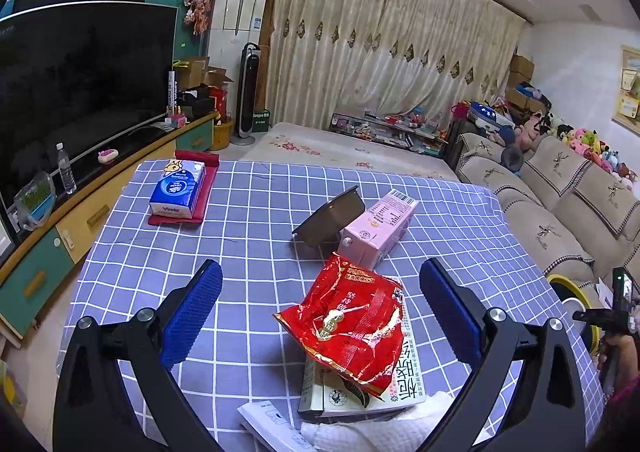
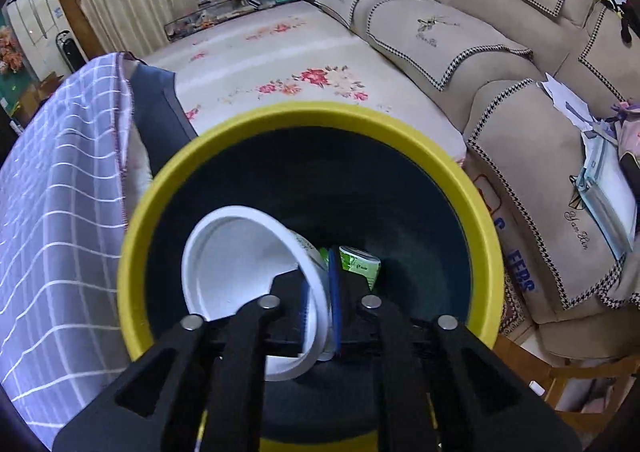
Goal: Collect trash
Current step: 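Carry the bowl over the yellow bin and open the right gripper, then grasp the red snack bag with the left gripper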
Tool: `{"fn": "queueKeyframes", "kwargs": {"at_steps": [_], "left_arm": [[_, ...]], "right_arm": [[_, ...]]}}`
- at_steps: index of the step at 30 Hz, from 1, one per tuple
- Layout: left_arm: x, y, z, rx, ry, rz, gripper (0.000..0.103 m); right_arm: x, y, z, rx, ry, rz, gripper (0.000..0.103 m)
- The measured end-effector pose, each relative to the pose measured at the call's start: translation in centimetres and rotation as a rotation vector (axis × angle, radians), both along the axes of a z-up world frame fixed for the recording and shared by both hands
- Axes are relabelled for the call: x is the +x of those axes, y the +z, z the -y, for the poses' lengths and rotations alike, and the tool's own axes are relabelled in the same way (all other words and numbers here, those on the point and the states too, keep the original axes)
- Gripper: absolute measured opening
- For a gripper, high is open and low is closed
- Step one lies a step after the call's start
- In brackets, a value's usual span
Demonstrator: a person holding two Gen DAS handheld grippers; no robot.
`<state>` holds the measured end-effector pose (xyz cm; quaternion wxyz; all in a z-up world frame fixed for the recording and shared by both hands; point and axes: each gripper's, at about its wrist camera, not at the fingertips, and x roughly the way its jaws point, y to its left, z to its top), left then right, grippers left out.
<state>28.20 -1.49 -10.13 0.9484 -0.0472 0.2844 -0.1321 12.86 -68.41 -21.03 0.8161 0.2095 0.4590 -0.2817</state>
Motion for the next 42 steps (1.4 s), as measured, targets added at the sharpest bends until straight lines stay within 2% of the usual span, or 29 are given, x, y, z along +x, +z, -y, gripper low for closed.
{"fn": "queueKeyframes", "kwargs": {"at_steps": [2,4,7,11,15,17,22,29,33,38,42], "left_arm": [[0.0,0.0,0.0,0.000,-0.003,-0.003,0.097],[0.0,-0.1,0.1,-0.002,-0.007,-0.005,0.097],[-0.1,0.0,0.2,-0.002,-0.014,-0.002,0.097],[-0.3,0.0,0.6,0.006,-0.033,0.000,0.097],[-0.4,-0.1,1.4,0.005,-0.092,-0.015,0.097],[-0.4,0.0,1.9,0.015,-0.115,-0.024,0.097],[-0.3,-0.4,4.1,0.130,-0.170,-0.066,0.097],[1.6,-0.8,4.6,0.213,-0.254,-0.115,0.097],[2.9,-1.4,4.9,0.267,-0.276,-0.134,0.096],[4.0,-2.8,5.3,0.318,-0.308,-0.179,0.084],[4.1,-3.3,5.4,0.322,-0.326,-0.190,0.075]], "right_arm": [[0.2,-0.3,-0.2,-0.007,-0.004,-0.006,0.029],[0.2,-0.2,-0.5,-0.018,-0.004,-0.005,0.036],[0.1,0.1,-0.9,-0.009,0.004,0.009,0.037],[-1.1,1.7,-2.3,-0.014,0.025,0.065,0.046],[-2.1,3.4,-3.3,-0.057,0.027,0.107,0.046],[-2.8,4.3,-3.5,-0.044,0.028,0.148,0.049],[-3.6,6.1,-4.3,-0.046,0.051,0.207,0.051],[-4.6,7.0,-4.1,-0.017,0.072,0.261,0.055],[-5.1,6.7,-3.5,-0.003,0.057,0.258,0.055],[-5.4,6.8,-3.1,0.008,0.047,0.264,0.055],[-5.3,6.8,-3.2,0.008,0.049,0.262,0.055]]}}
